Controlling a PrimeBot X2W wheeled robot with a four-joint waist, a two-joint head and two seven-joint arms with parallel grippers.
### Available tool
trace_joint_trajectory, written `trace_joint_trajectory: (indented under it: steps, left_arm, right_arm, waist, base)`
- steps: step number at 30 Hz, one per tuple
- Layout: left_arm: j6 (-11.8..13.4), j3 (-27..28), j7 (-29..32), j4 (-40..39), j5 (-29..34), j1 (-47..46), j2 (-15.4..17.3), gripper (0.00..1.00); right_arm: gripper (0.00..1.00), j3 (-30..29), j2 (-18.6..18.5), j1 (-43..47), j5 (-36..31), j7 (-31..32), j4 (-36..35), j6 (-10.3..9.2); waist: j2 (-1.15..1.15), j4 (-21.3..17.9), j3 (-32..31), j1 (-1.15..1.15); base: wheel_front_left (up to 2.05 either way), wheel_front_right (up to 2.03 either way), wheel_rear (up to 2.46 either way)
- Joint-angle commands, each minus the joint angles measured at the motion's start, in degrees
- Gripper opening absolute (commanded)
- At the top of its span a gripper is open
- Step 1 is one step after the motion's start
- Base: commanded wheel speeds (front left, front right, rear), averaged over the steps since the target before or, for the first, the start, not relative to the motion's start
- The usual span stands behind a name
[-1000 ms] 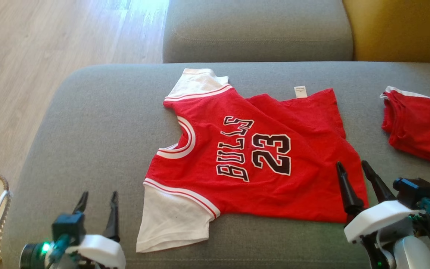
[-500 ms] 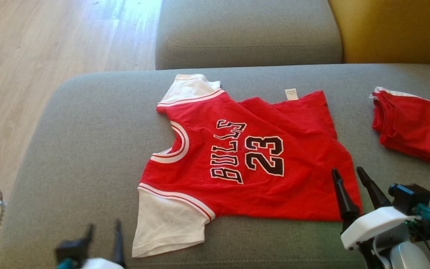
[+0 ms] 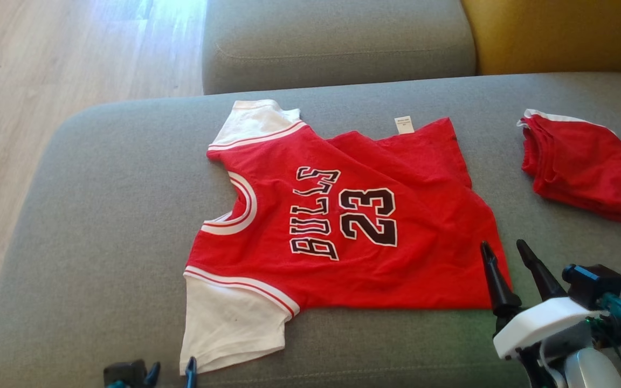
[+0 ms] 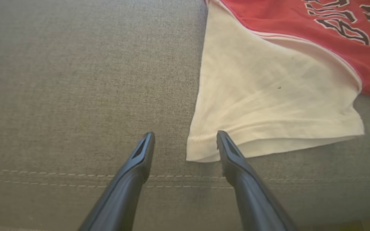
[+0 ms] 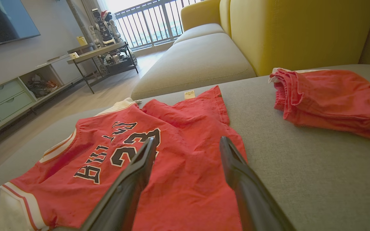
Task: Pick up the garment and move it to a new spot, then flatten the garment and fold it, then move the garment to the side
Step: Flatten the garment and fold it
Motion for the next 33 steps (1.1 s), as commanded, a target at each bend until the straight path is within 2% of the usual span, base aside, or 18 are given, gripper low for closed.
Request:
trace_joint_trajectory:
  steps: [1, 9, 14, 15, 16, 17, 18, 23, 27, 33]
  left_arm:
    - [0.07, 1.42, -0.68, -0.68, -0.39, -3.49, -0.09, 1.00]
    - [-0.56, 0.71, -1.53, 3.07, -0.66, -5.04, -0.15, 1.00]
    - [-1.19, 0.21, -1.65, 5.65, -0.85, -6.73, -0.16, 0.95]
    - [-1.37, 0.11, -1.59, 6.18, -0.96, -7.02, -0.21, 0.83]
    - [-1.51, 0.02, -1.55, 6.70, -1.07, -7.27, -0.26, 0.52]
    - [-1.66, -0.05, -1.60, 7.15, -1.18, -7.49, -0.31, 0.13]
    - [-1.89, -0.12, -1.75, 7.52, -1.33, -7.69, -0.36, 0.00]
    - [-2.54, -0.32, -2.96, 8.38, -1.51, -8.33, -0.19, 0.00]
    - [-0.68, 1.04, -5.58, 6.32, -1.15, -8.89, 0.60, 0.00]
    - [1.99, 3.31, -7.18, -2.97, 0.39, -7.98, 1.84, 0.00]
  right_arm:
    - [1.00, 1.15, -0.41, -2.53, -0.41, -0.50, -1.82, -0.02]
    - [1.00, 0.89, -0.41, -2.79, -0.95, -0.07, -2.20, -0.02]
    - [1.00, 0.78, -0.41, -2.88, -1.33, 0.24, -2.53, -0.02]
    - [1.00, 0.74, -0.41, -2.84, -1.44, 0.32, -2.57, -0.02]
    - [1.00, 0.72, -0.41, -2.81, -1.53, 0.41, -2.61, -0.02]
    - [1.00, 0.71, -0.41, -2.79, -1.60, 0.49, -2.64, -0.02]
    - [1.00, 0.70, -0.41, -2.77, -1.64, 0.55, -2.68, -0.02]
    - [1.00, 0.63, -0.41, -2.77, -1.64, 0.66, -2.78, -0.02]
    - [1.00, -0.75, -0.41, -2.51, -2.09, 1.11, -2.19, -0.02]
    - [1.00, -4.05, -0.41, -1.67, -1.26, 2.10, 1.27, -0.02]
  waist:
    - [0.00, -0.30, 0.15, 0.00]
    - [0.00, -1.10, 0.73, 0.00]
    - [0.00, -1.33, 1.15, 0.00]
    - [0.00, -1.36, 1.17, 0.00]
    - [0.00, -1.39, 1.18, 0.00]
    - [0.00, -1.42, 1.18, 0.00]
    - [0.00, -1.44, 1.18, 0.00]
    - [0.00, -1.38, 1.09, 0.00]
    - [0.00, -1.11, 0.74, 0.00]
    - [0.00, -0.51, 0.40, 0.00]
  base:
    - [0.00, 0.00, 0.00]
    - [0.00, 0.00, 0.00]
    - [0.00, 0.00, 0.00]
    - [0.00, 0.00, 0.00]
    - [0.00, 0.00, 0.00]
    - [0.00, 0.00, 0.00]
    - [0.00, 0.00, 0.00]
    - [0.00, 0.00, 0.00]
    - [0.00, 0.00, 0.00]
    - [0.00, 0.00, 0.00]
